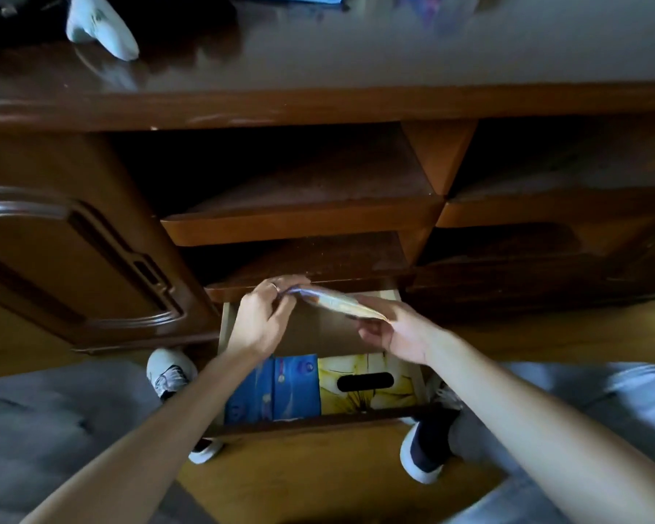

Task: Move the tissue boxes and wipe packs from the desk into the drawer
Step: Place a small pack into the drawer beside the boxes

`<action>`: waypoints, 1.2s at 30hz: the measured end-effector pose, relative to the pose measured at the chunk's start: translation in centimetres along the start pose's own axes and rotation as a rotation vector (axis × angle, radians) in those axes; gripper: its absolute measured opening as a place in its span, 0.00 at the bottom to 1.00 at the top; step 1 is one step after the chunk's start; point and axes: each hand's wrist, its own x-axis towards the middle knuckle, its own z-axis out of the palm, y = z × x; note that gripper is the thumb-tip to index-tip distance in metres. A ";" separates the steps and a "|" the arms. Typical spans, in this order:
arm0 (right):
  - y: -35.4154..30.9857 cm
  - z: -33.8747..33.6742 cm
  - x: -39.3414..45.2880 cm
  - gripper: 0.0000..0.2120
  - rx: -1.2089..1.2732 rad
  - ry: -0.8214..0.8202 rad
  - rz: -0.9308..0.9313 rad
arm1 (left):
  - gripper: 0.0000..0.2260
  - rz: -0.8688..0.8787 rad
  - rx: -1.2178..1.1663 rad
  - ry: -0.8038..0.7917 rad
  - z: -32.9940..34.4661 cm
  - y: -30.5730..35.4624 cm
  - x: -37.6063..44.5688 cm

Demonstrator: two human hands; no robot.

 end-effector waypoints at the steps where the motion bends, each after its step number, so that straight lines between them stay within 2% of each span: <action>1: -0.3 0.1 0.6 0.22 -0.005 0.058 -0.029 | 0.17 -0.004 0.068 -0.087 -0.3 -0.4 -0.1; 3: -0.2 -0.3 1.9 0.22 -0.196 0.247 -0.076 | 0.22 -0.038 0.336 -0.251 -0.5 -2.1 -0.6; 4: 0.1 -0.7 2.7 0.23 -0.360 0.367 -0.098 | 0.26 -0.112 0.424 -0.287 -0.4 -3.0 -0.9; 6: 1.0 -1.3 3.8 0.23 -0.680 0.572 -0.138 | 0.31 -0.346 0.421 -0.277 0.2 -5.0 -1.8; 8: 1.8 -1.5 5.1 0.21 -0.881 0.670 -0.150 | 0.26 -0.491 0.428 -0.337 0.8 -7.4 -2.9; 10: 2.5 -1.6 6.7 0.18 -1.005 0.705 -0.160 | 0.22 -0.518 0.519 -0.488 1.1 -9.8 -4.6; 12: 3.4 -1.5 8.5 0.15 -1.180 0.664 -0.158 | 0.24 -0.542 0.559 -0.591 1.3 -11.5 -6.2; 15: 4.9 -1.5 10.8 0.16 -1.433 0.569 -0.083 | 0.27 -0.573 0.545 -0.702 1.8 -13.2 -7.5; 19: 6.3 -2.2 12.2 0.20 -1.798 0.660 0.003 | 0.28 -0.594 0.544 -0.736 2.6 -14.2 -8.1; 20: 6.5 -2.3 12.5 0.23 -1.935 0.642 -0.023 | 0.29 -0.581 0.567 -0.735 2.9 -14.3 -8.1; 22: 6.8 -2.7 13.3 0.25 -2.083 0.493 -0.081 | 0.29 -0.553 0.620 -0.732 3.2 -14.8 -7.9; 25: 7.5 -3.1 14.7 0.30 -2.018 0.277 0.001 | 0.30 -0.533 0.667 -0.754 3.2 -15.5 -7.5; 28: 8.2 -3.3 15.7 0.38 -1.938 0.217 0.040 | 0.31 -0.519 0.676 -0.767 3.1 -16.0 -7.6; 31: 8.2 -3.2 16.6 0.40 -1.931 0.194 0.104 | 0.30 -0.479 0.726 -0.756 3.4 -15.7 -7.8; 33: 7.8 -3.0 16.9 0.38 -1.975 0.194 0.151 | 0.30 -0.434 0.804 -0.782 3.4 -15.4 -7.8; 36: 6.9 -2.6 17.1 0.24 -2.014 0.175 0.177 | 0.30 -0.416 0.850 -0.871 3.2 -15.0 -7.1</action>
